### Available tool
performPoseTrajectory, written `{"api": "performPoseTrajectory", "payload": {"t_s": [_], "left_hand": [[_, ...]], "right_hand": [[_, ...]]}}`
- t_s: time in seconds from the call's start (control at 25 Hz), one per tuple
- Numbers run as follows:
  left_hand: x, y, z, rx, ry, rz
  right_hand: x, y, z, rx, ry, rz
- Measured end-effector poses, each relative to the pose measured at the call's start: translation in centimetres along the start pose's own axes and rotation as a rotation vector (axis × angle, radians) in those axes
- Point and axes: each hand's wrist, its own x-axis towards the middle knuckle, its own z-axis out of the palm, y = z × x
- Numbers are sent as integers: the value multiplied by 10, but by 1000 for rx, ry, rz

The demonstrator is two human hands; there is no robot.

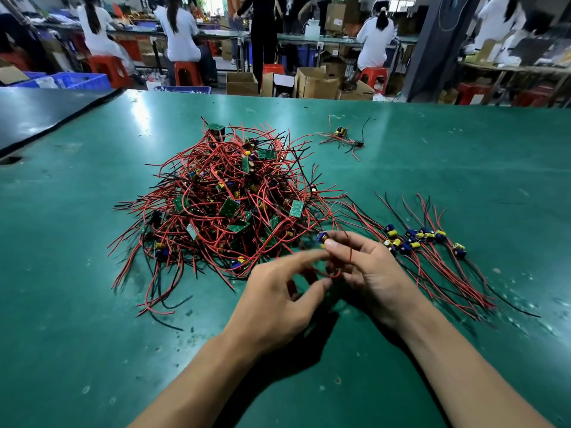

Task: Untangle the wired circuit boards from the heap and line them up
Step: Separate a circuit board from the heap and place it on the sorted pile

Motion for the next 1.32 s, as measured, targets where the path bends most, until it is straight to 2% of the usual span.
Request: {"api": "performPoseTrajectory", "payload": {"t_s": [0.12, 0.24, 0.32, 0.44, 0.6, 0.76, 0.92, 1.0, 1.04, 1.16, 1.24, 1.32], "left_hand": [[3, -1, -1, -145, 266, -139], [6, 0, -2, -199, 267, -265], [7, 0, -1, -229, 189, -311], [6, 2, -1, -253, 102, -278], [5, 2, -4, -308, 126, -303], [8, 0, -7, -344, 223, -355], [9, 2, -4, -378, 273, -393], [10, 7, -1, -398, 294, -382], [10, 9, -1, -403, 312, -362], [10, 13, -2, -350, 329, -263], [6, 17, -1, -260, 240, -179], [1, 21, 4, -166, 107, -110]], "right_hand": [[1, -6, -2, 243, 5, 104], [-5, -11, 4, 358, -106, 227], [-10, -10, 10, 263, -166, 253], [-16, -3, 19, 61, -231, 231], [-16, 4, 16, -19, -242, 192], [-18, 5, 9, -233, -271, 156], [-18, 12, 13, -709, -80, -167], [-18, 15, 14, -829, -50, -255], [-18, 14, 14, -803, -62, -251], [-15, 7, 10, -512, -65, -182], [-11, 2, 5, -311, -63, -132], [-11, 0, 1, -170, -136, -72]]}}
